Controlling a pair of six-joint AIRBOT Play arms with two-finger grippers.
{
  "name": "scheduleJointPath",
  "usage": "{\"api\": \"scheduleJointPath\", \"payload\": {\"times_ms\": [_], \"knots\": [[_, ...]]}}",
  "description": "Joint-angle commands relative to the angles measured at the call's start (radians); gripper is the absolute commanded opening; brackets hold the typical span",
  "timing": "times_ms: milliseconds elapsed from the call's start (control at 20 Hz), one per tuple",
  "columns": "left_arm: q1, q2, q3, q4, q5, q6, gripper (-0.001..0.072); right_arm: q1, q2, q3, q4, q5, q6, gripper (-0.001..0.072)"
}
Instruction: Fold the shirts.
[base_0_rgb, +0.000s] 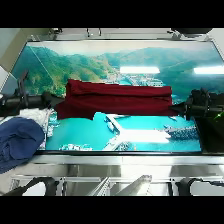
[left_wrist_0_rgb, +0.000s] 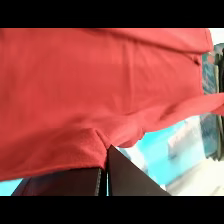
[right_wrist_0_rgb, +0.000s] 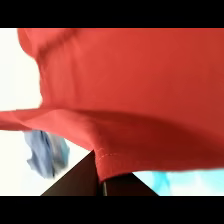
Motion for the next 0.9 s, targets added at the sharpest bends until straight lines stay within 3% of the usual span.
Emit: {"api": "scheduleJointPath", "payload": {"times_ms": [0, 250, 300, 350, 400, 450, 700, 750, 800, 850], "knots": [[-0.076, -0.222, 0.248, 0.000, 0.054, -0.003, 0.0006, 0.045, -0.051, 0.050, 0.143, -0.144, -0.046, 0.0016], [-0.136, -0.526, 0.592, 0.000, 0.080, -0.004, 0.0006, 0.088, -0.227, 0.153, 0.213, -0.214, -0.047, 0.0030], [-0.143, -0.583, 0.651, 0.000, 0.080, -0.014, 0.0008, 0.092, -0.259, 0.172, 0.245, -0.213, -0.081, 0.0120], [-0.145, -0.632, 0.702, 0.000, 0.082, -0.013, 0.0060, 0.096, -0.287, 0.186, 0.309, -0.213, -0.131, 0.0214], [-0.146, -0.672, 0.738, 0.000, 0.080, -0.013, 0.0193, 0.098, -0.305, 0.196, 0.372, -0.213, -0.185, 0.0231], [-0.148, -0.709, 0.776, 0.000, 0.074, -0.014, 0.0249, 0.098, -0.315, 0.206, 0.409, -0.214, -0.228, 0.0231], [-0.145, -0.790, 0.961, 0.003, 0.045, -0.037, 0.0249, 0.064, -0.301, 0.290, 0.287, -0.221, -0.260, 0.0232], [-0.141, -0.790, 0.993, 0.009, 0.042, -0.038, 0.0249, 0.057, -0.298, 0.309, 0.253, -0.233, -0.240, 0.0260], [-0.135, -0.790, 1.022, 0.010, 0.043, -0.039, 0.0249, 0.051, -0.295, 0.325, 0.216, -0.251, -0.220, 0.0338], [-0.124, -0.790, 1.056, 0.010, 0.043, -0.040, 0.0249, 0.046, -0.295, 0.345, 0.181, -0.257, -0.203, 0.0344]]}}
